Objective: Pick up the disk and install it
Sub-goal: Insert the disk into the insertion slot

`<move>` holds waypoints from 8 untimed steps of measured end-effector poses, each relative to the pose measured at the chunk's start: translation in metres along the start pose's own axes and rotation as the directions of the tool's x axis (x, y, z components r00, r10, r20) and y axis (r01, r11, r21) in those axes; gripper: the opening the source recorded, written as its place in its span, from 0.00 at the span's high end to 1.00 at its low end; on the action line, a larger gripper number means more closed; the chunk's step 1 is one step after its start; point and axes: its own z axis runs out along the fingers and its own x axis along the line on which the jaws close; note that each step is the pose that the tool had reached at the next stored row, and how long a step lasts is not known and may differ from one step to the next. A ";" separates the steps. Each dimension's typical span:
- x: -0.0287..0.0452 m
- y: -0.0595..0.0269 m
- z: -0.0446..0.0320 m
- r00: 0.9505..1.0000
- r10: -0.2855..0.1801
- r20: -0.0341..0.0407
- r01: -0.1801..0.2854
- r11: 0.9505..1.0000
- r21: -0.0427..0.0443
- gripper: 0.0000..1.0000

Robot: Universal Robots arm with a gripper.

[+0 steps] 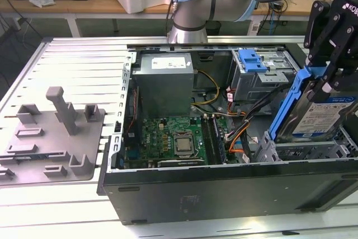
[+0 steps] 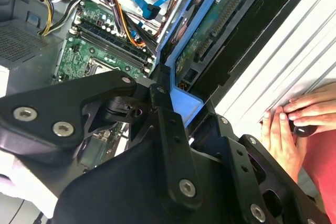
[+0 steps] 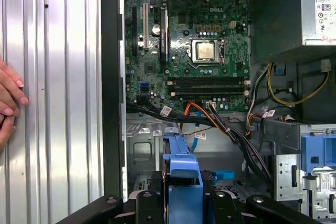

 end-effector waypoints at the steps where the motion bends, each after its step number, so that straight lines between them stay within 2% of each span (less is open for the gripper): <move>1: 0.0000 0.0000 -0.0007 1.000 0.000 0.000 0.000 1.000 -0.001 0.63; 8: -0.0003 0.0002 -0.0076 1.000 0.000 0.000 0.000 1.000 -0.004 0.63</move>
